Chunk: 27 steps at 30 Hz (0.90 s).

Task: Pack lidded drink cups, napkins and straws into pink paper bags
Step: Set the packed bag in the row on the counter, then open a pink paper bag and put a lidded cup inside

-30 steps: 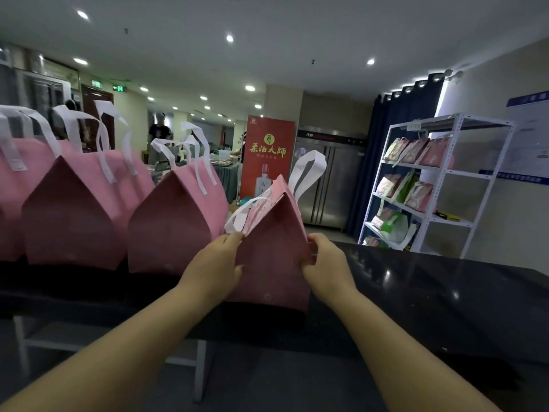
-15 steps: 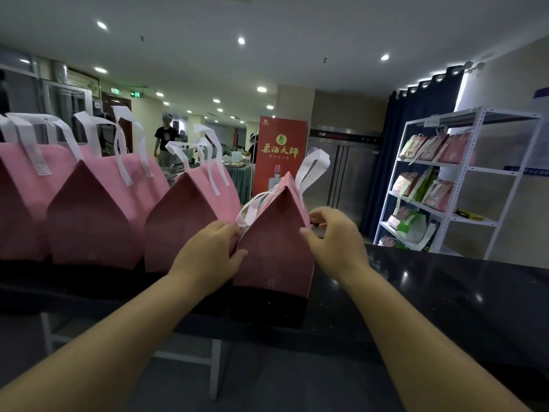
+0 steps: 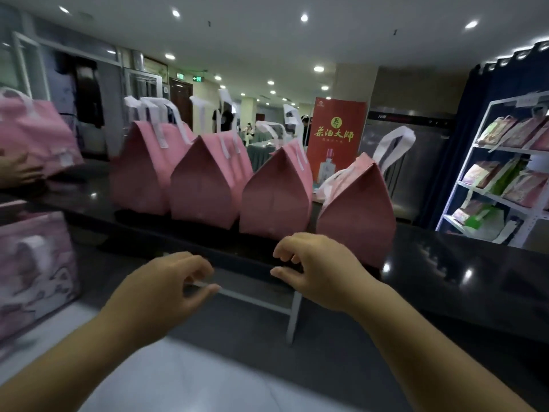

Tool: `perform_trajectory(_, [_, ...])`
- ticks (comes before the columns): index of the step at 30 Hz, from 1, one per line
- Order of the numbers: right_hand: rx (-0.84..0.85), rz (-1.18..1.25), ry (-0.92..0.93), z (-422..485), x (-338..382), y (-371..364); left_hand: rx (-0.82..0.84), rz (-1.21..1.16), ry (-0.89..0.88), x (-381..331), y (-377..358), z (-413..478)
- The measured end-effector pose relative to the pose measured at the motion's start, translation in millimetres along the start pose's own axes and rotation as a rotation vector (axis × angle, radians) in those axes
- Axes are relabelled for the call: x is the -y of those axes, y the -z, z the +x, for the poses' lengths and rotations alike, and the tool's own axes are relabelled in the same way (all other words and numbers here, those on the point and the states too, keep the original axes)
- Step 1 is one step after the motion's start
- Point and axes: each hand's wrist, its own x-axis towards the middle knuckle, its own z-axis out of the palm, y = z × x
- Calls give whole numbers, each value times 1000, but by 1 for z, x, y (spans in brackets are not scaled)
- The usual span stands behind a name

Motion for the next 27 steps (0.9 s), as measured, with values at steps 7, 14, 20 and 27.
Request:
perform_trajectory(7, [125, 54, 67, 67, 98, -82, 81, 102, 199, 109, 62, -68])
perform_trajectory(14, [58, 156, 19, 149, 197, -158, -7, 240, 243, 226, 134, -86])
perform_trajectory(20, [53, 235, -38, 223, 255, -206, -4, 477, 353, 320, 163, -79])
perform_trajectory(27, [154, 92, 25, 305, 285, -256, 191, 360, 566, 382, 168, -69])
